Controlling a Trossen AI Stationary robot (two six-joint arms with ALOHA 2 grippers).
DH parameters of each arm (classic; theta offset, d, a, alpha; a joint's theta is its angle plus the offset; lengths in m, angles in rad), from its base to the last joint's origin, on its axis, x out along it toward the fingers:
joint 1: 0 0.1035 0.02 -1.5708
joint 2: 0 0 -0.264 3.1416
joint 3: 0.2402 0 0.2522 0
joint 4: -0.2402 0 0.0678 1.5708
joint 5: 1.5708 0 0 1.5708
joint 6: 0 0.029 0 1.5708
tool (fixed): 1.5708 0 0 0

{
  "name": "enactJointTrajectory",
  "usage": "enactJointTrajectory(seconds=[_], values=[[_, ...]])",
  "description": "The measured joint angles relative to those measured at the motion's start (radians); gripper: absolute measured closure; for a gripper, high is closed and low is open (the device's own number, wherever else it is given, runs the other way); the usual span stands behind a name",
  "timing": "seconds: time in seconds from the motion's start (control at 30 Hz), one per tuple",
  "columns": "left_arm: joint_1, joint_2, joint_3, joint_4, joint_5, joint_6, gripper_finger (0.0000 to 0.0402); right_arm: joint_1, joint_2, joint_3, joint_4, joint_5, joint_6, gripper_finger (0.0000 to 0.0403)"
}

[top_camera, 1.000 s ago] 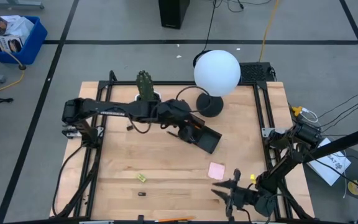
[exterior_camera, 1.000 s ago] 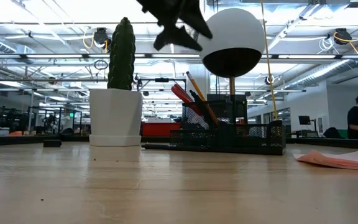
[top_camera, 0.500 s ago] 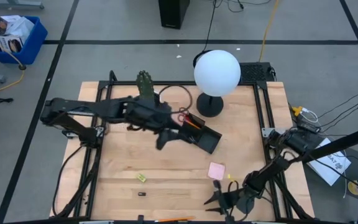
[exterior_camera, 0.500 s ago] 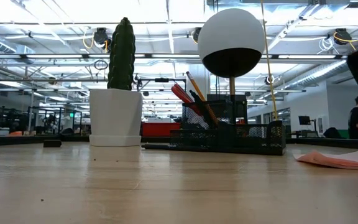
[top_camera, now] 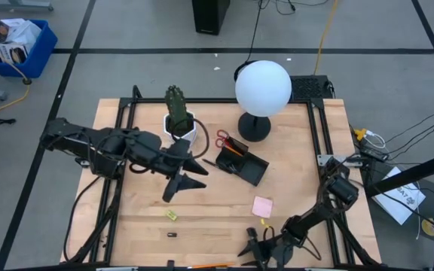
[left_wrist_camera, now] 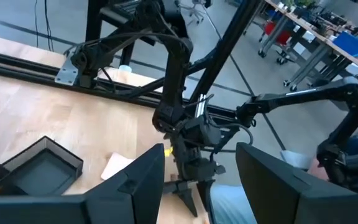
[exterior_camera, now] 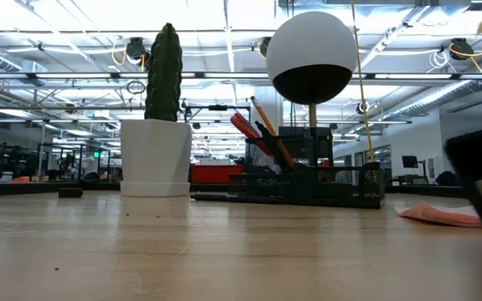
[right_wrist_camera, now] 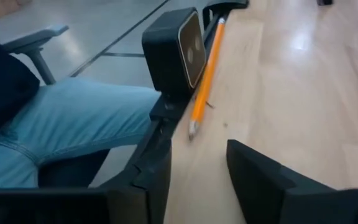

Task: Pick and place office supplies into organizer
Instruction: Put the orange pencil into the black desk organizer

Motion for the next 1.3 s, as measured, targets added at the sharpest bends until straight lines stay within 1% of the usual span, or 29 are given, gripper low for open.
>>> enactJointTrajectory(seconds=[0.07, 0.23, 0.37, 0.5, 0.63, 0.9, 1.03, 1.2, 1.23, 1.3], values=[[-0.01, 0.0, 0.0, 0.0, -0.002, -0.002, 0.0197, -0.012, 0.009, 0.019, -0.004, -0.03, -0.001, 0.0237], [-0.025, 0.001, 0.0, 0.003, -0.002, -0.003, 0.0197, -0.02, 0.014, 0.056, -0.057, -0.029, -0.048, 0.021], [-0.035, 0.001, 0.0, 0.007, -0.003, -0.001, 0.0197, -0.043, 0.014, 0.077, -0.111, -0.035, -0.062, 0.0208], [-0.045, 0.001, 0.0, 0.008, -0.003, 0.002, 0.0197, -0.063, 0.015, 0.077, -0.117, -0.047, -0.078, 0.0218], [-0.042, 0.001, 0.0, 0.014, -0.011, 0.005, 0.0197, -0.086, 0.015, 0.078, -0.138, -0.06, -0.084, 0.0234], [-0.045, 0.001, 0.0, 0.015, -0.018, 0.013, 0.0197, -0.109, 0.071, 0.077, -0.129, -0.05, -0.053, 0.0276], [-0.046, 0.001, 0.0, 0.015, -0.018, 0.012, 0.0197, -0.11, 0.074, 0.077, -0.134, -0.048, -0.073, 0.0314], [-0.055, 0.001, 0.0, 0.015, -0.018, 0.012, 0.0197, -0.111, 0.072, 0.076, -0.197, -0.029, -0.084, 0.0378], [-0.057, 0.001, 0.0, 0.015, -0.019, 0.012, 0.0197, -0.111, 0.072, 0.076, -0.214, -0.022, -0.084, 0.0386], [-0.061, 0.001, 0.001, 0.013, -0.019, 0.012, 0.0197, -0.113, 0.072, 0.076, -0.246, -0.019, -0.072, 0.0391]])
